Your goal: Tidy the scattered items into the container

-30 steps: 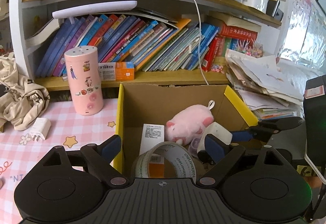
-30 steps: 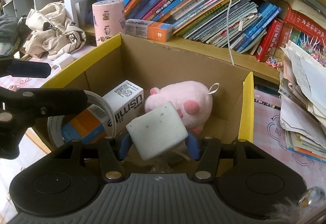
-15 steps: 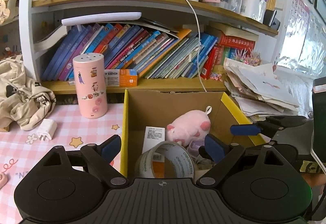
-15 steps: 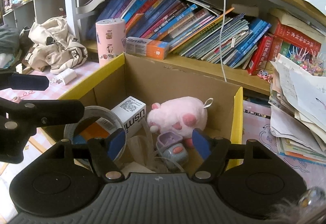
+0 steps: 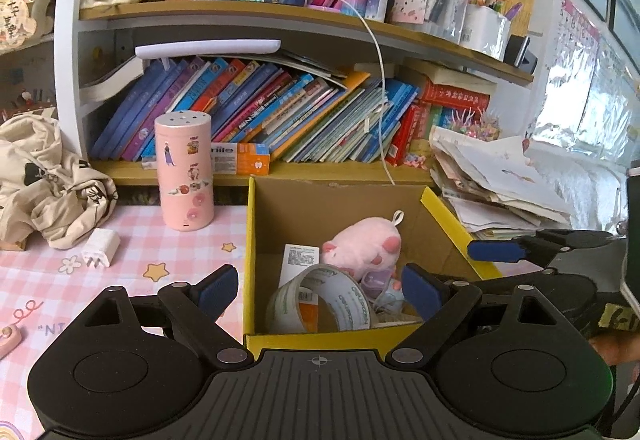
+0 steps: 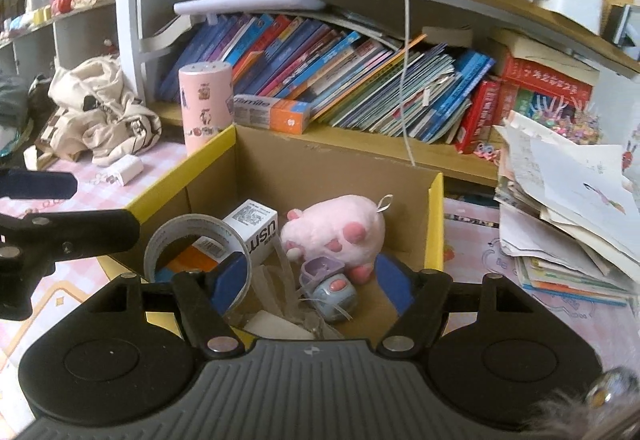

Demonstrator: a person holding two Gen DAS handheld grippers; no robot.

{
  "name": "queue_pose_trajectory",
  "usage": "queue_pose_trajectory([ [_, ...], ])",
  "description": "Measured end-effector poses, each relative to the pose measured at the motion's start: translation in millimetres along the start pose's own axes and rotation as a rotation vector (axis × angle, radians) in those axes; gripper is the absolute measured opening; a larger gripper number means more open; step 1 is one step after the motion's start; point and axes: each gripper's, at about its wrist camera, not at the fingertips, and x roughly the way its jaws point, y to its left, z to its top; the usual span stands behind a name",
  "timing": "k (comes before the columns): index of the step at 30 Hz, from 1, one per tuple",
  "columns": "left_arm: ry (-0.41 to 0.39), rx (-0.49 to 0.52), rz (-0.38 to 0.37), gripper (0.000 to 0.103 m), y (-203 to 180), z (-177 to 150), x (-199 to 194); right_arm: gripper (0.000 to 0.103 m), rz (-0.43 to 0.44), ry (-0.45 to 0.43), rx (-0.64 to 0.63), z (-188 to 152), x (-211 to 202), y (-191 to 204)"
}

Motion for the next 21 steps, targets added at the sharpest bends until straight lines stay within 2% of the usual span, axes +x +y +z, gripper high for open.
queue_pose_trajectory([
  [13, 0.003, 0.003, -0.045, 0.091, 1, -16, -24, 0.07, -0.037, 0.022, 0.047, -24, -35, 14],
  [21, 0.06, -0.007, -0.031, 0.091, 9, -37, -40, 0.072, -0.068, 0.044, 0.087, -41, -50, 28],
])
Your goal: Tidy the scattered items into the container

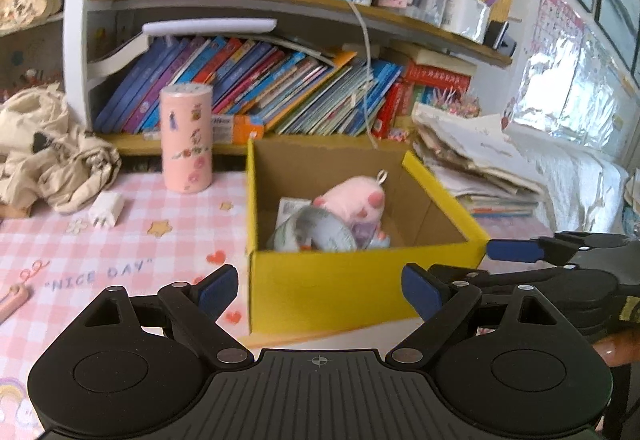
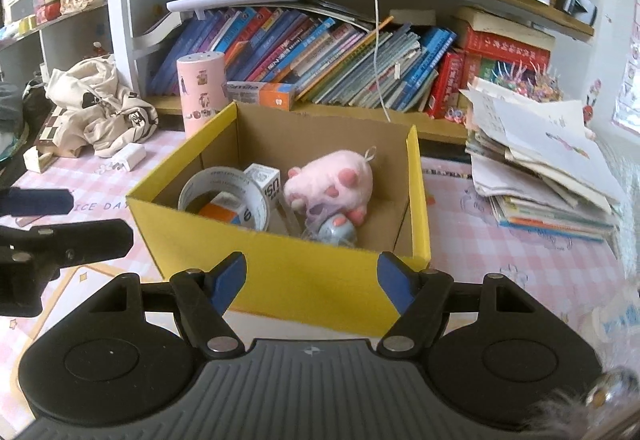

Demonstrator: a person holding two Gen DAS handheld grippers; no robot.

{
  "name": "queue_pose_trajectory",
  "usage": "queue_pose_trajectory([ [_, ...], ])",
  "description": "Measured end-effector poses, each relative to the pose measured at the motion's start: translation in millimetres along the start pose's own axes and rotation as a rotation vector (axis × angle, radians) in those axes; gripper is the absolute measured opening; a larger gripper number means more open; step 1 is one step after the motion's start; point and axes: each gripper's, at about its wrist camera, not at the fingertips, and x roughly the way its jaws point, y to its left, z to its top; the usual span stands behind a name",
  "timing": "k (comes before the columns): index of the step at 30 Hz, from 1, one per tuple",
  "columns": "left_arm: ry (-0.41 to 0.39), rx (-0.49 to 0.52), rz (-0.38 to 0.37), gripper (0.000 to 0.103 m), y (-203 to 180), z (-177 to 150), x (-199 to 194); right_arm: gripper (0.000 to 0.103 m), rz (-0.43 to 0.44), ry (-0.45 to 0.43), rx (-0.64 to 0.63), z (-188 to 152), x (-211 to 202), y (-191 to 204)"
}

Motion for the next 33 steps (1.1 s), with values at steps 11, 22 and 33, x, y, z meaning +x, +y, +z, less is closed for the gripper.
queue_pose_trajectory([
  [11, 0.033, 0.004, 0.02, 0.091, 12, -17, -24, 0.079, -0.007, 0.097, 0.064, -24, -8, 31],
  [22, 0.076, 0.046, 0.069, 0.094, 22, -27, -37, 0.091, -0.076, 0.094, 0.051, -32, -24, 54],
  [33, 0.067, 0.043, 0.089, 0.095, 46, -37, -66, 0.094, -0.079, 0.095, 0.043, -39, -34, 87],
])
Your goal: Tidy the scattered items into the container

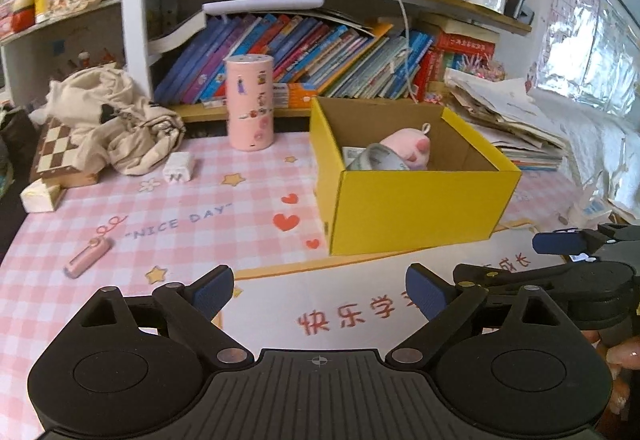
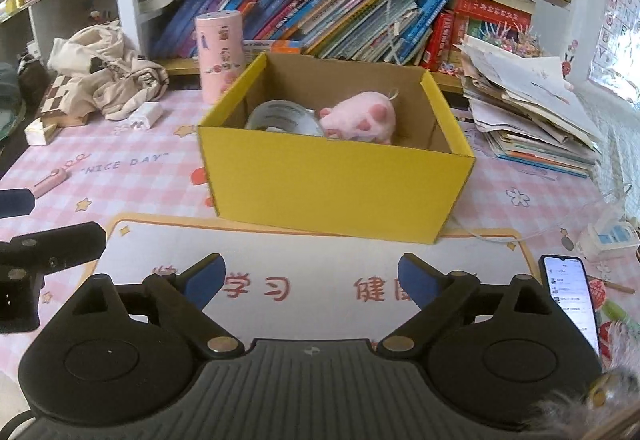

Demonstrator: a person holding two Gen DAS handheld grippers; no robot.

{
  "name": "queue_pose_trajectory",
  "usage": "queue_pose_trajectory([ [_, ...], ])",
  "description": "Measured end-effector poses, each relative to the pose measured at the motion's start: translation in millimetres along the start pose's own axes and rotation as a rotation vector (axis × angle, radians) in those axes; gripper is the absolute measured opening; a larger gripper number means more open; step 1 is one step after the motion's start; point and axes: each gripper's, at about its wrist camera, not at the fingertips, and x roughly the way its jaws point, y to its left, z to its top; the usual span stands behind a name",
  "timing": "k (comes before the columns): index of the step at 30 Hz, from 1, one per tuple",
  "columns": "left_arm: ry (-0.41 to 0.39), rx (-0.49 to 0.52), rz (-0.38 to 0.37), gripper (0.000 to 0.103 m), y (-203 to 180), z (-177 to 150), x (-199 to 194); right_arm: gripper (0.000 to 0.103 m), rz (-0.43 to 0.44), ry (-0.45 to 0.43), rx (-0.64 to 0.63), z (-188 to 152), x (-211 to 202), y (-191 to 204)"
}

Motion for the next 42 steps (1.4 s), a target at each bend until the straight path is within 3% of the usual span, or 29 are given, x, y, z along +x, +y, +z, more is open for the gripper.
queue_pose_trajectory([
  [19, 0.007, -0.026, 0.034, 0.095, 48, -29, -38, 0.1, 0.032, 0.005, -0.027, -22, -19, 64],
  [42, -0.011, -0.138, 0.138, 0.095, 104, -44, -62, 0.1, 0.132, 0.003, -0.148, -14, -14, 130],
])
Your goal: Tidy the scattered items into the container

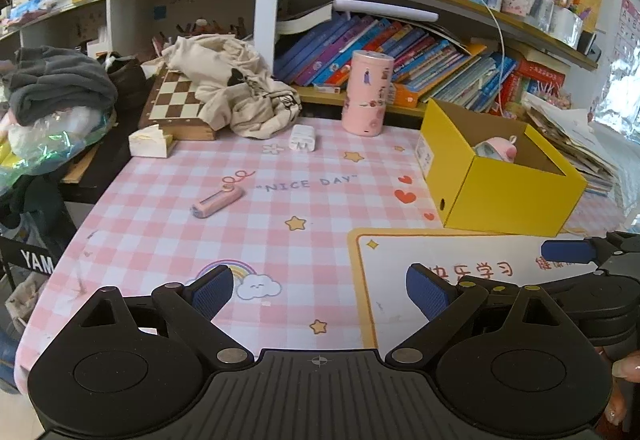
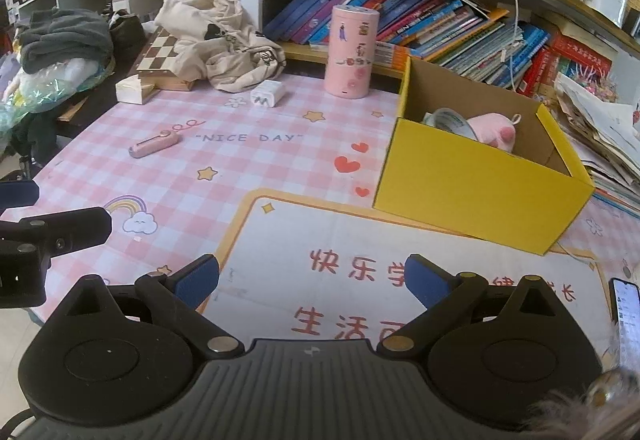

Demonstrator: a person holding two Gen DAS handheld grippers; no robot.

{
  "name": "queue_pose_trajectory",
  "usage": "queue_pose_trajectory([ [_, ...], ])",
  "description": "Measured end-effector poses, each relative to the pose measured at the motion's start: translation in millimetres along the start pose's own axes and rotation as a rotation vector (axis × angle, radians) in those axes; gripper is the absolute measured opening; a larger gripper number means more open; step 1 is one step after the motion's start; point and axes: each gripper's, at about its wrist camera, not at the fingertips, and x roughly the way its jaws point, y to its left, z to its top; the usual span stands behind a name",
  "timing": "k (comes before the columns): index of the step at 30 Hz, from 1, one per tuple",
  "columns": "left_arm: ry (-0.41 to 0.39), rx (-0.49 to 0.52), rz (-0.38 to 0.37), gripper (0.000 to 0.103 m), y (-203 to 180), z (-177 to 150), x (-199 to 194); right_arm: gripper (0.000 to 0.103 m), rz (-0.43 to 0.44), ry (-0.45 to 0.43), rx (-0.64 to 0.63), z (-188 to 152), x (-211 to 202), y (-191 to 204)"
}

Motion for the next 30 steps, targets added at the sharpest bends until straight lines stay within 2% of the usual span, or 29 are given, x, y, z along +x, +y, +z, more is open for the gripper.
queue_pose_trajectory([
  [11, 0.017, -0.018, 0.021, 0.095, 6, 2, 8, 0.1, 0.037, 0.021, -0.025, 7, 11, 8],
  [23, 0.028, -0.134, 0.113, 0.095, 30, 12, 30, 0.1, 0.146, 0.028, -0.136, 40, 50, 24],
  [30, 0.058, -0.163, 0.127, 0.095, 34, 19, 54, 0.098, 0.18, 0.055, -0.17, 51, 74, 23],
])
